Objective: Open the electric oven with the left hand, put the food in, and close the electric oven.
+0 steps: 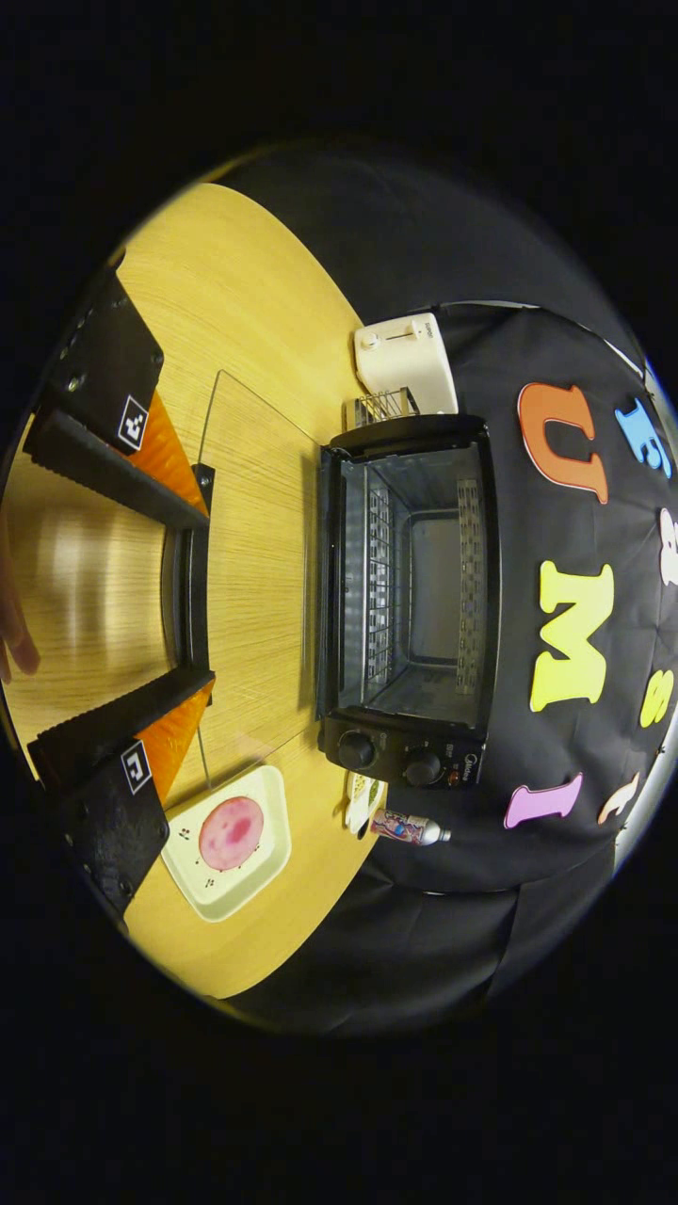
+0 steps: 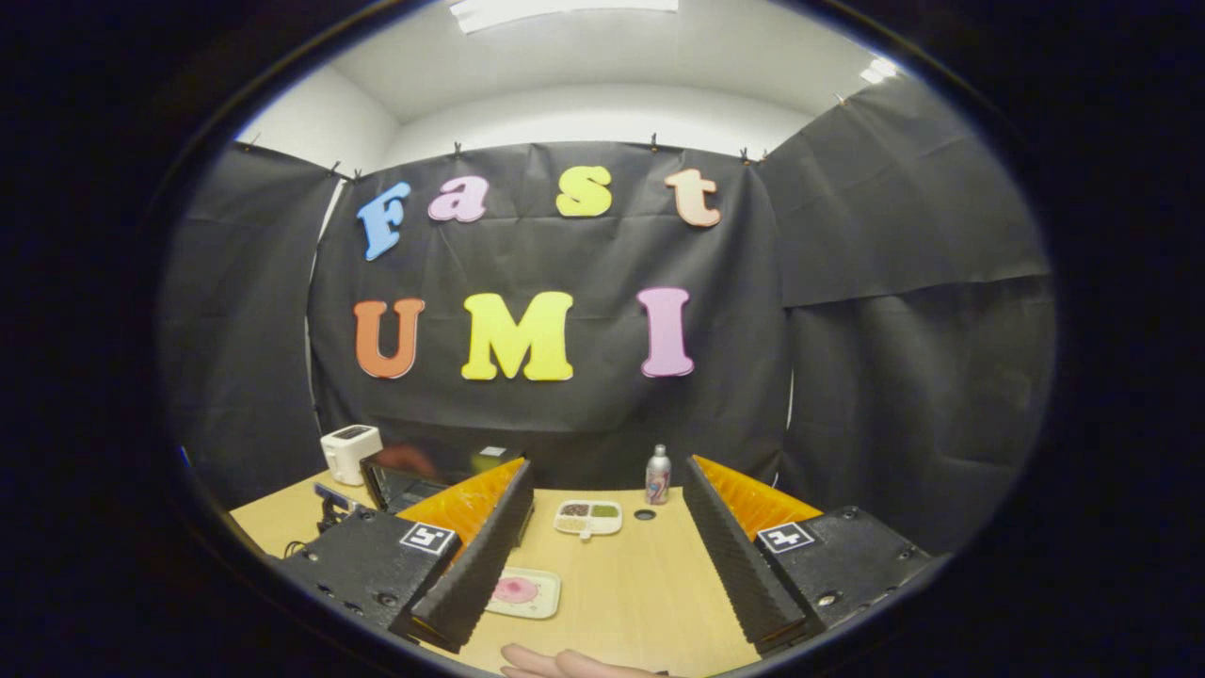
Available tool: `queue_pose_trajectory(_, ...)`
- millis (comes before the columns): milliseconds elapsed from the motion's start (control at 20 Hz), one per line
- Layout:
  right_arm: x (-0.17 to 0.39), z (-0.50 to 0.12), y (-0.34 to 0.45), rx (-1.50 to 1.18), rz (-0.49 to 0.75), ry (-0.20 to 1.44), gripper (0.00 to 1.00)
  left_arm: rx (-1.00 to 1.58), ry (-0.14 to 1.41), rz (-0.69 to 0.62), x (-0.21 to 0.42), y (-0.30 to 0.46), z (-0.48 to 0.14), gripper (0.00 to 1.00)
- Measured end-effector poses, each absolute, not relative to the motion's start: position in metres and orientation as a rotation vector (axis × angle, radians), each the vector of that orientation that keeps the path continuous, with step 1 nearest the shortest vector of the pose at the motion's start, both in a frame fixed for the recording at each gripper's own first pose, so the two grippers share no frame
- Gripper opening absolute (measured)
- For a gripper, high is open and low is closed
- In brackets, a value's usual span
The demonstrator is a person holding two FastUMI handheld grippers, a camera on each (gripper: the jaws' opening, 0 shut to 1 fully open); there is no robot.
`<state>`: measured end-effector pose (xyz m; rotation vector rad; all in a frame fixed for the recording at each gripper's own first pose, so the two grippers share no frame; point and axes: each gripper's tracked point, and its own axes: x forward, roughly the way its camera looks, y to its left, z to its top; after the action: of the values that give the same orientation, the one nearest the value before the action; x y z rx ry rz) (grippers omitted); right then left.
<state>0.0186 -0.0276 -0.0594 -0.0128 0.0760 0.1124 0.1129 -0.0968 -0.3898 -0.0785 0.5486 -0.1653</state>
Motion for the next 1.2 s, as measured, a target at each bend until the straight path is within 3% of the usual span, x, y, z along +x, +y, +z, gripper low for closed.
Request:
queue_pose_trajectory(250,0.027,-0.073,-0.017,-0.053,0.118,0.119,0.99,-0.102,0.509,-0.151,0.113,-0.087,-0.375,0.96)
queue_pose_trajectory(550,0.054,-0.113,-0.001,-0.13,0.128,0.242,0.99,-0.124,0.306,-0.113,0.097,-0.058,-0.281,0.95)
queue_pose_trajectory(850,0.092,-0.174,0.007,-0.164,0.131,0.44,1.0,-0.105,0.1,-0.105,0.057,-0.047,-0.179,0.95)
queue_pose_trajectory(1200,0.121,-0.26,0.013,-0.075,0.168,0.761,1.0,-0.061,-0.028,-0.078,0.01,-0.04,-0.124,0.95)
